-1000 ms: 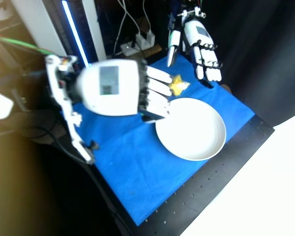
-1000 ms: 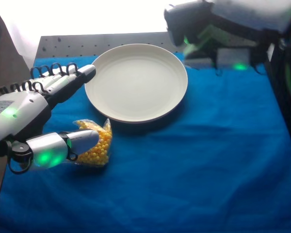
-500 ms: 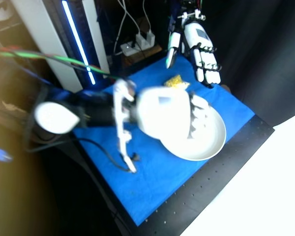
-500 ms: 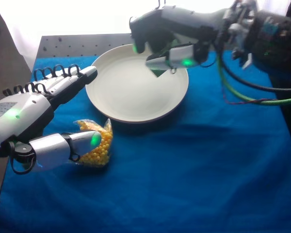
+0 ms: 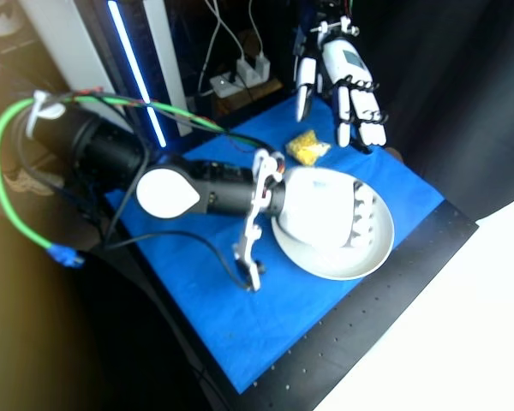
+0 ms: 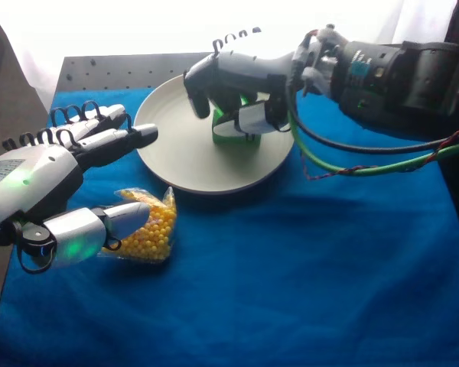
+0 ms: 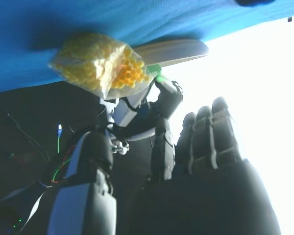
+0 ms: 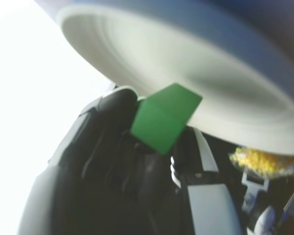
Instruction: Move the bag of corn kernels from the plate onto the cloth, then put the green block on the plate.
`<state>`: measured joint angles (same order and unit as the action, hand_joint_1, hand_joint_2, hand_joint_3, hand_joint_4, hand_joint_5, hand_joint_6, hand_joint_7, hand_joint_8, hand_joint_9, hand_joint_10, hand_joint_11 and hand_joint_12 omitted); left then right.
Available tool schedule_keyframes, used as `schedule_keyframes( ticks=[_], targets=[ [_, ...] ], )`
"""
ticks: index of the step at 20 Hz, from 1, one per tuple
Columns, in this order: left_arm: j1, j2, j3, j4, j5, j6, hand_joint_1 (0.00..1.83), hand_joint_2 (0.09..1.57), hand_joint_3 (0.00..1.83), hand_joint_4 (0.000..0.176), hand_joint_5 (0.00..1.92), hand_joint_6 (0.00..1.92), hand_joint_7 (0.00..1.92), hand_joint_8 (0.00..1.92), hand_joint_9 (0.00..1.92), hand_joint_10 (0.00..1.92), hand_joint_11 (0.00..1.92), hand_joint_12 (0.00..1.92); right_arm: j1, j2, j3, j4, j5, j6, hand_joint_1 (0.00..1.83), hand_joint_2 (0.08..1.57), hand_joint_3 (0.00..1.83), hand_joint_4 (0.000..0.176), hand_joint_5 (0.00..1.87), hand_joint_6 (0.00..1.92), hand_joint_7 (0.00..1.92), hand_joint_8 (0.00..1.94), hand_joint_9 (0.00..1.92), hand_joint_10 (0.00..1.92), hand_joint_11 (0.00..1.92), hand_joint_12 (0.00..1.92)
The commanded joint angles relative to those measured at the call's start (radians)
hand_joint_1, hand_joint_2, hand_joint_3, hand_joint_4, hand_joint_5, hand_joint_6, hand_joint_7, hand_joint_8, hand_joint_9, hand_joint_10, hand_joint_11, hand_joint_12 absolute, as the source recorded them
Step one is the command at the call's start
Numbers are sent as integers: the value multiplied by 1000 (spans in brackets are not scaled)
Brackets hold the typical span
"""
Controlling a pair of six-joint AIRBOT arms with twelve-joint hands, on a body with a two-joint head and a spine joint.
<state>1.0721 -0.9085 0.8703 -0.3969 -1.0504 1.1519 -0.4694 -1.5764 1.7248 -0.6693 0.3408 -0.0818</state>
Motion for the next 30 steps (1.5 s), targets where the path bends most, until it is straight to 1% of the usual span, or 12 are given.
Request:
schedule_keyframes(
  ticks=[1, 2, 4, 6, 7, 10, 14, 15, 18, 20, 23, 30],
  targets=[
    [-7, -8, 4, 15, -108, -7, 480, 1314, 4, 128, 295, 29, 9, 0, 0, 0, 0, 0, 16, -11, -2, 7, 58, 1, 1161, 1340, 1, 0, 456, 1571, 691, 1575, 586, 1370, 488, 1735],
    [-7, -9, 5, 14, -107, -7, 489, 1317, 4, 125, 300, 28, 7, 0, 0, 0, 0, 0, 16, -11, -2, 2, 51, 1, 1142, 1354, 2, 0, 414, 1616, 705, 1598, 580, 1266, 472, 1751],
    [-7, -9, 5, 12, -106, -7, 489, 1315, 2, 101, 289, 21, 3, 0, 0, 0, 0, 0, 16, -12, -2, -5, 35, 1, 1266, 1304, 0, 0, 401, 486, 634, 1546, 685, 1137, 543, 1757],
    [-7, -9, 5, 12, -107, -7, 460, 1307, 0, 121, 275, 12, 0, 0, 0, 0, 0, 0, 16, -13, -2, -6, 24, 1, 962, 1304, 0, 0, 381, 146, 394, 407, 456, 1003, 324, 1708],
    [-7, -9, 5, 11, -108, -7, 461, 1310, 0, 125, 272, 10, 4, 2, 0, 0, 0, 0, 14, -16, -2, -6, 21, 1, 849, 1298, 0, 0, 231, 51, 219, 152, 129, 592, 64, 1345],
    [-7, -10, 5, 8, -107, -7, 458, 1308, 0, 156, 264, 4, 0, 0, 0, 0, 0, 0, 13, -16, -9, -16, 21, 1, 671, 1288, 0, 0, 7, 1, 4, 1, 11, 22, 0, 467],
    [-5, -10, 5, 5, -108, -7, 429, 1298, 0, 135, 248, 2, 0, 0, 0, 0, 0, 0, 14, -3, -39, -53, 34, 1, 617, 1233, 0, 1, 0, 0, 0, 0, 0, 0, 0, 335],
    [-4, -10, 4, 3, -108, -7, 425, 1294, 0, 160, 242, 0, 0, 0, 0, 0, 0, 0, 14, 16, -55, -54, 51, 1, 631, 1220, 0, 8, 0, 0, 0, 0, 0, 0, 0, 331],
    [-1, -9, 1, -5, -115, -7, 435, 1286, 0, 167, 263, 8, 0, 0, 0, 0, 0, 0, 14, 94, -113, -11, 134, 1, 546, 1197, 1, 62, 0, 0, 0, 0, 0, 0, 0, 161],
    [2, -8, -2, -9, -121, -7, 410, 1272, 0, 167, 241, 0, 0, 0, 0, 0, 0, 0, 14, 154, -155, 30, 215, 1, 499, 1211, 0, 45, 0, 0, 0, 0, 0, 0, 0, 5],
    [8, 0, -8, -13, -132, -7, 454, 1278, 0, 114, 239, 0, 0, 0, 0, 0, 0, 0, 14, 296, -268, 60, 344, 1, 509, 1275, 24, 0, 0, 0, 0, 0, 0, 0, 2, 2],
    [29, 34, -30, -17, -180, -7, 500, 1306, 5, 108, 120, 0, 9, 1, 0, 0, 0, 0, -98, 588, -514, 229, 498, -206, 419, 1323, 32, 107, 0, 0, 0, 0, 0, 0, 8, 10]
  ],
)
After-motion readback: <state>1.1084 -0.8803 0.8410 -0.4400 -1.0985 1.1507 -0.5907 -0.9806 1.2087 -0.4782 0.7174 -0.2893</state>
